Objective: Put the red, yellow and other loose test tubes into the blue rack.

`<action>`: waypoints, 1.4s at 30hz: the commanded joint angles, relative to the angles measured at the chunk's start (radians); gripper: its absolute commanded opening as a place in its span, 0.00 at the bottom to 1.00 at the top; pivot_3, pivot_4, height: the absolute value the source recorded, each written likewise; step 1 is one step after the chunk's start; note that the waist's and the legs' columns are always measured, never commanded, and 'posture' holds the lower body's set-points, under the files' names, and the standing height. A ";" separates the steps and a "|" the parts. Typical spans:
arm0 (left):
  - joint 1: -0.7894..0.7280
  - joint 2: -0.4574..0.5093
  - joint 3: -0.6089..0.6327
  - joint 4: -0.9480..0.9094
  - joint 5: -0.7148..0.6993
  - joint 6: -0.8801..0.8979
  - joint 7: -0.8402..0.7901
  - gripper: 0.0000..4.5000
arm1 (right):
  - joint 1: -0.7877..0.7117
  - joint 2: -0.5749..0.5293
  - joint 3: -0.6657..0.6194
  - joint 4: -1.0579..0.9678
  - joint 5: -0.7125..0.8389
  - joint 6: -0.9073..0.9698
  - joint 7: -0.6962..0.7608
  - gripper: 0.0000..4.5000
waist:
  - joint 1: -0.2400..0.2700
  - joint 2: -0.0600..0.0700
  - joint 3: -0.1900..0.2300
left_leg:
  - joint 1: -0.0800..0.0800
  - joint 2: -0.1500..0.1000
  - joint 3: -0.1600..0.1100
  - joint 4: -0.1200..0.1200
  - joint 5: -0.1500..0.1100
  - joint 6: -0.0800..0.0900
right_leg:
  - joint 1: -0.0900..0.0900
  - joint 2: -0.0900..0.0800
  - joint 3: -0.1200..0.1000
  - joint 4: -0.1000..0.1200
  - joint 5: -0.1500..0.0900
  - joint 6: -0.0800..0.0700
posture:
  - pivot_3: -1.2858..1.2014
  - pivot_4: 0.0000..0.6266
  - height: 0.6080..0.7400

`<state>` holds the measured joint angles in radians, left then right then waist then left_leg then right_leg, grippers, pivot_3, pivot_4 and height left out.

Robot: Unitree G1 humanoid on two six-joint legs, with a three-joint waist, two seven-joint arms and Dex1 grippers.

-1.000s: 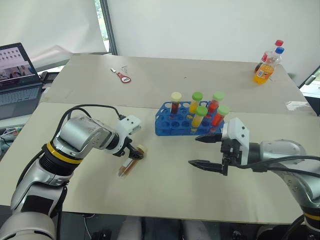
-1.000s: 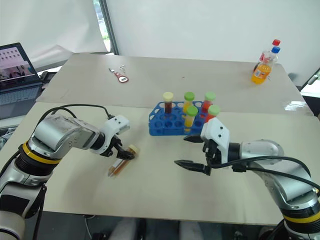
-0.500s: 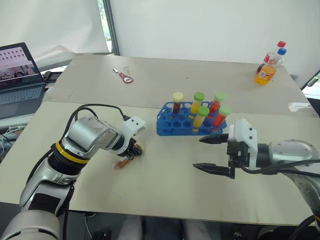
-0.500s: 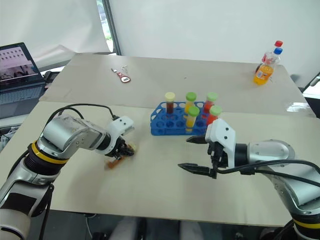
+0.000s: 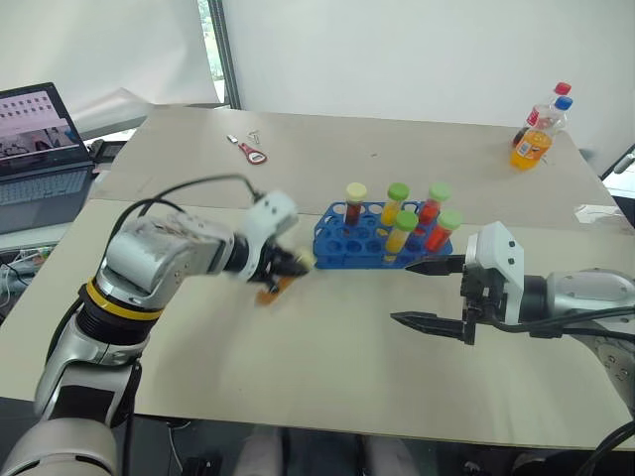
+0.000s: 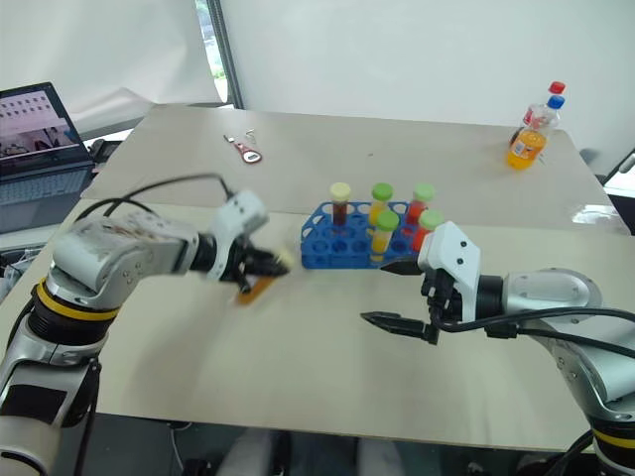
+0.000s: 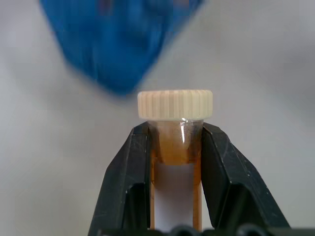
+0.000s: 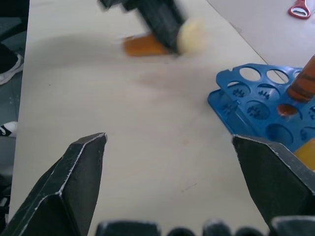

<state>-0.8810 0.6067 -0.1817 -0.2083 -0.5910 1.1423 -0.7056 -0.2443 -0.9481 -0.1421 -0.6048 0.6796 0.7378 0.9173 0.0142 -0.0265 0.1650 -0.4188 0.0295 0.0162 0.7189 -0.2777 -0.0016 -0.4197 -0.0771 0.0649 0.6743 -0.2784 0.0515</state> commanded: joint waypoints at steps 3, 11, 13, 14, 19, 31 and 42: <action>-0.105 -0.145 0.091 0.203 0.127 -0.388 0.054 0.19 | -0.006 0.010 -0.039 -0.028 -0.012 0.012 -0.078 1.00 | -0.002 0.000 0.000 | -0.001 0.000 0.002 0.001 0.000 0.000 | 0.000 0.000 0.000 0.000 0.000 0.000 | 0.52 0.24 0.74; -0.054 -0.336 0.091 0.370 0.192 -0.666 0.034 0.19 | -0.030 0.123 -0.041 -0.117 0.021 0.250 -0.384 1.00 | -0.004 0.000 0.000 | -0.004 0.000 0.001 0.002 0.000 0.000 | -0.004 0.000 0.000 0.002 0.000 0.000 | 0.52 0.24 0.74; -0.044 -0.366 0.086 0.394 0.206 -0.703 0.026 0.19 | -0.022 0.136 -0.056 -0.146 0.041 0.287 -0.417 1.00 | -0.004 0.000 0.000 | -0.005 0.000 0.000 0.002 0.000 0.000 | -0.004 0.000 0.000 0.003 0.000 0.000 | 0.52 0.24 0.74; -0.041 -0.379 0.083 0.412 0.213 -0.722 0.018 0.19 | -0.011 0.139 -0.066 -0.167 0.059 0.301 -0.425 1.00 | -0.002 0.000 0.000 | -0.005 0.000 -0.001 0.002 0.000 0.000 | -0.004 0.000 0.000 0.002 0.000 0.000 | 0.52 0.24 0.74; -0.027 -0.424 0.068 0.510 0.258 -0.834 -0.026 0.19 | 0.031 0.159 -0.117 -0.232 0.152 0.349 -0.459 1.00 | -0.003 0.000 0.000 | -0.005 0.000 -0.001 0.003 0.000 0.001 | -0.003 0.000 0.000 0.001 0.000 0.000 | 0.52 0.24 0.74; -0.015 -0.511 0.087 0.677 0.310 -0.980 -0.021 0.19 | 0.070 0.173 -0.186 -0.299 0.252 0.319 -0.546 1.00 | -0.003 0.000 0.000 | -0.004 0.000 -0.002 0.003 0.000 0.001 | -0.002 0.000 0.000 0.002 0.000 0.000 | 0.52 0.24 0.74; -0.023 -0.552 0.090 0.783 0.346 -1.064 -0.015 0.19 | 0.100 0.157 -0.191 -0.320 0.279 0.318 -0.592 1.00 | -0.004 0.000 0.000 | -0.004 0.000 -0.002 0.004 0.000 0.001 | -0.002 0.000 -0.001 0.002 0.000 0.000 | 0.52 0.24 0.74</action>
<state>-0.8895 0.0587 -0.0931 0.5698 -0.2622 0.0944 -0.7222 -0.1436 -0.7761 -0.2942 -0.8957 0.9475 1.0817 0.3362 0.0100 -0.0264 0.1648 -0.4225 0.0291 0.0144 0.7225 -0.2781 -0.0005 -0.4215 -0.0768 0.0644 0.6761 -0.2783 0.0517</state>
